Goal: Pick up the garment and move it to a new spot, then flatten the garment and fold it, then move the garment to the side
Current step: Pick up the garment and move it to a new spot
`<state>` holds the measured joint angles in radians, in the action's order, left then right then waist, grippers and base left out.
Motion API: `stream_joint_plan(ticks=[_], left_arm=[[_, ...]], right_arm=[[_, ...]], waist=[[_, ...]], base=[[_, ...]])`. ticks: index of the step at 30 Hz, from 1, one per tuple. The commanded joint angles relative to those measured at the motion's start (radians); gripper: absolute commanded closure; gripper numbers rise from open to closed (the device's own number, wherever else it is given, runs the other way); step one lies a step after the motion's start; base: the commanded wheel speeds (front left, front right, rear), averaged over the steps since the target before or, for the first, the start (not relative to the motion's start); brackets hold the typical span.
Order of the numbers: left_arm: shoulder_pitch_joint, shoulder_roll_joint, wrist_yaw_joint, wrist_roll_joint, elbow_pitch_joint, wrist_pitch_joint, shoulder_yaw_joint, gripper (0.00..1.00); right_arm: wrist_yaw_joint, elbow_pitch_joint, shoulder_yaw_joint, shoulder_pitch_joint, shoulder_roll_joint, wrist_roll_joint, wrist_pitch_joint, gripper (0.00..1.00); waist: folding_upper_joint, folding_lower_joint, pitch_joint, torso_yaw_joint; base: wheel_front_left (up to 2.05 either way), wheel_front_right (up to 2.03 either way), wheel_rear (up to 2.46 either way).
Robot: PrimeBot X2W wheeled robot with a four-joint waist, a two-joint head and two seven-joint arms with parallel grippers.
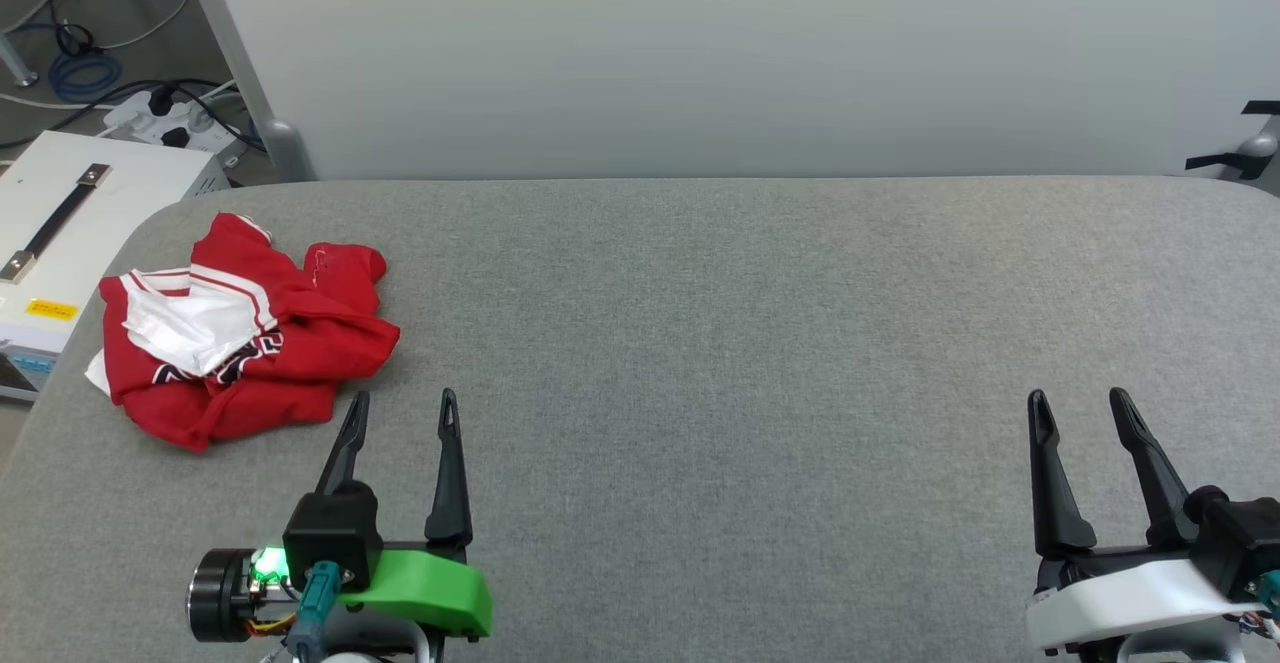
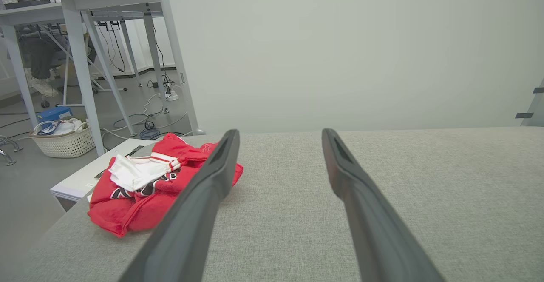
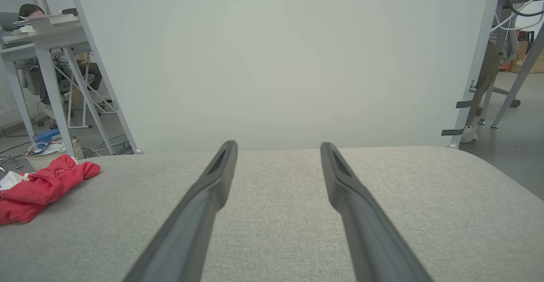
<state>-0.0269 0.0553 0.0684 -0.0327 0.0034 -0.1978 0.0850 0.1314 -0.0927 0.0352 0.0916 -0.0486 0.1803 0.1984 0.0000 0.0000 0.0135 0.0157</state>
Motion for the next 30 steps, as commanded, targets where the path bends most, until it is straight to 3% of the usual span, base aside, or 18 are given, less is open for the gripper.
stream_joint_plan(ticks=[1, 30], left_arm=[[-0.014, -0.003, -0.005, -0.004, 0.005, -0.012, 0.001, 0.0], [-0.034, -0.005, 0.003, -0.013, 0.049, -0.064, 0.02, 0.0]], right_arm=[[-0.001, -0.005, 0.001, 0.016, -0.001, 0.011, 0.012, 0.0], [-0.001, 0.017, -0.008, 0.055, -0.002, 0.028, 0.063, 0.0]], waist=[[0.0, 0.0, 0.002, 0.001], [0.0, 0.0, 0.008, 0.012]], base=[[0.0, 0.0, 0.0], [0.0, 0.0, 0.0]])
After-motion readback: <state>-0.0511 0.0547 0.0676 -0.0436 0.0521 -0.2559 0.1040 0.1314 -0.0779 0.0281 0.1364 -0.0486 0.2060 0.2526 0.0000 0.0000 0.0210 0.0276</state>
